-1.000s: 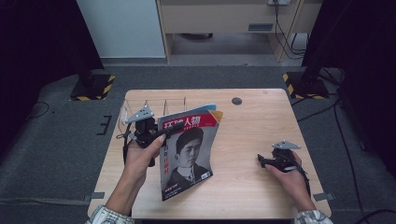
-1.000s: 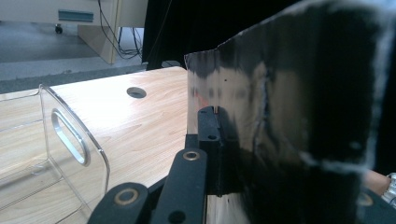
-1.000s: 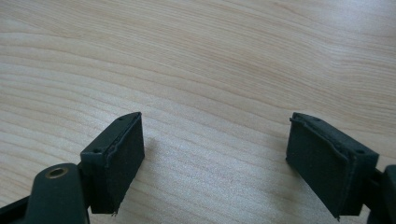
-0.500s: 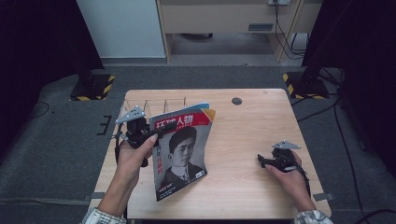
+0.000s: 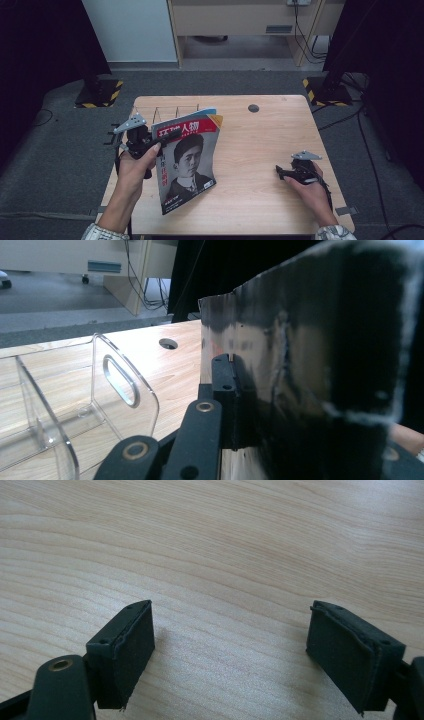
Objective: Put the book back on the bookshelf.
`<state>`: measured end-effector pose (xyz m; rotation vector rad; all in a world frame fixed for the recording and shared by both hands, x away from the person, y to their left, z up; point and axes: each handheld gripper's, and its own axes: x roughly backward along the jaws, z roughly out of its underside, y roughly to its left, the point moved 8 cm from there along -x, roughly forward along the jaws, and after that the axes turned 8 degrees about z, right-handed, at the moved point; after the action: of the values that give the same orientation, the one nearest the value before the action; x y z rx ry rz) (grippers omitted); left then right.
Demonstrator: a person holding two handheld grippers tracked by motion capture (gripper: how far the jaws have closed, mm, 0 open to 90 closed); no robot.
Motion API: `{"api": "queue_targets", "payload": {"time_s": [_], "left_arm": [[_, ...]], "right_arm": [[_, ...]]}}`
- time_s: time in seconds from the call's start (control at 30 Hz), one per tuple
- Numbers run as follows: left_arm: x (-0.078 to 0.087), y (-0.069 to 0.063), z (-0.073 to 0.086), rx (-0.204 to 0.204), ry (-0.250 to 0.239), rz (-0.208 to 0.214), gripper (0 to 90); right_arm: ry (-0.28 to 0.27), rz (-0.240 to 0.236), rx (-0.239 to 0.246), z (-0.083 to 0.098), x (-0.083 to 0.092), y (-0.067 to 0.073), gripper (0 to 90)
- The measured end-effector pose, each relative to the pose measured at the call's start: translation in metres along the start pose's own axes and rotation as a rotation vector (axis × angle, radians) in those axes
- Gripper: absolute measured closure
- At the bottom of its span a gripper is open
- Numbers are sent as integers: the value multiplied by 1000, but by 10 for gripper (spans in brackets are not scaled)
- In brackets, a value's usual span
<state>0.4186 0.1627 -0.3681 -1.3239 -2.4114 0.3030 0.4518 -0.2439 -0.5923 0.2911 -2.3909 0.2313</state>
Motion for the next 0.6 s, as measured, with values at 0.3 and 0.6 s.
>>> {"api": "queue_targets", "payload": {"time_s": [0.3,0.6], "left_arm": [[16,8,-1,13,-20,-24,863],[34,18,-2,21,-35,-55,863]], "right_arm": [[0,0,0,0,0,0,194],[-1,-1,0,0,0,0,194]]}}
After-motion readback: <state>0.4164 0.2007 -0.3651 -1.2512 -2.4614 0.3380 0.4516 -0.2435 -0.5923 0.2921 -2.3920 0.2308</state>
